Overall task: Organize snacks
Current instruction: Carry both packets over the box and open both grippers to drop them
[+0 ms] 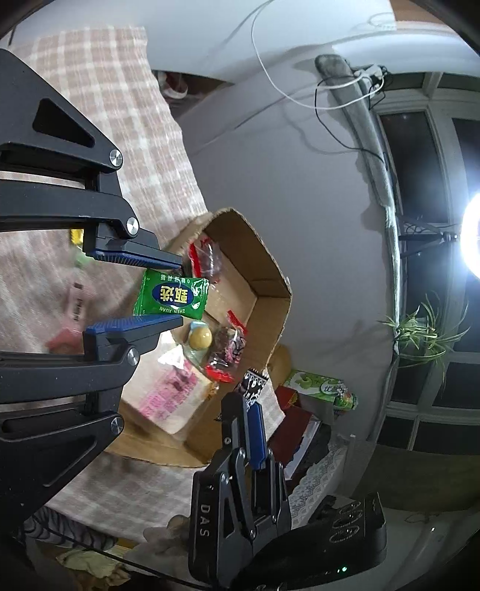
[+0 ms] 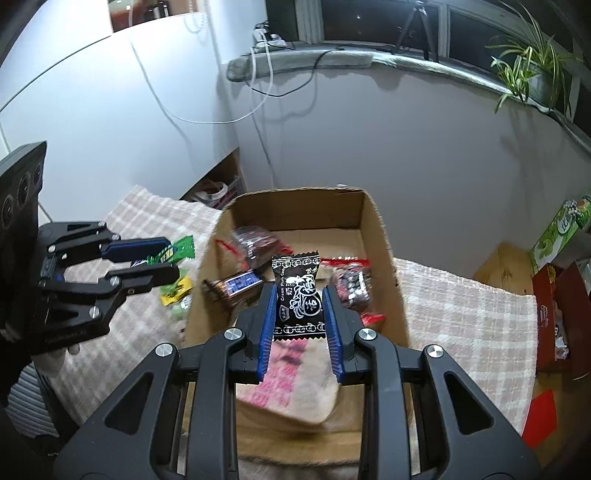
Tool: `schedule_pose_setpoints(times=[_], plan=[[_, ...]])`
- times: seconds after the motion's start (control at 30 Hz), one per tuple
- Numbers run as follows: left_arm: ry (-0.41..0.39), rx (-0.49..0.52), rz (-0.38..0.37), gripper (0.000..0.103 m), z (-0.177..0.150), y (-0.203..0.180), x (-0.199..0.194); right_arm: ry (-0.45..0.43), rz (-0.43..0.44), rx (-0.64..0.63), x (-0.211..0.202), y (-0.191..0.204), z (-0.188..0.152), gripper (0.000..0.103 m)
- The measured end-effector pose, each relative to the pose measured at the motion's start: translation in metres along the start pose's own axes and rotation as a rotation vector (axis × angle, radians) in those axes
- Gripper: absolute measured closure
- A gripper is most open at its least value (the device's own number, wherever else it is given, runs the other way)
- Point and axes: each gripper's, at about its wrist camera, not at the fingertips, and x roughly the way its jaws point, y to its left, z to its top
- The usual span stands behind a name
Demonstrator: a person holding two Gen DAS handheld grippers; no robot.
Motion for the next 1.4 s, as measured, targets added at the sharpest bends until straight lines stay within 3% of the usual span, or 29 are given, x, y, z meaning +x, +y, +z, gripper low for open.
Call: schedule_pose_setpoints(times=[0.57,1.0,1.07,1.13,1.2,1.27,1.33,1.4], plan=[[0.014,-0.040,-0.002,0.080,0.028,-0.005,0.054,0.061,0.000,0.052,0.057,-0.031,0.028,0.077],[0.023,-0.019,-0.011,0.079,0.028,-0.016,0.064,0.072,-0.009,0.049,0.062,-0.033,0.027,0.076],[0.025,-0.013,-0.010,0.078,0.028,-0.018,0.064,0.070,-0.018,0.047,0.060,-0.033,0.027,0.068],[0.027,-0.008,-0.007,0.068,0.029,-0.020,0.064,0.054,-0.036,0.051,0.057,-0.033,0.027,0.038],[0.024,-0.007,-0.006,0.060,0.029,-0.021,0.063,0.038,-0.049,0.050,0.053,-0.033,0.027,0.033],[0.022,-0.006,-0.007,0.059,0.029,-0.022,0.061,0.034,-0.062,0.048,0.050,-0.033,0.028,0.032],[0.022,-0.004,-0.001,0.048,0.029,-0.024,0.060,0.034,-0.070,0.049,0.048,-0.033,0.029,0.026],[0.016,-0.001,0.002,0.047,0.029,-0.025,0.058,0.024,-0.082,0.048,0.044,-0.031,0.028,0.021]])
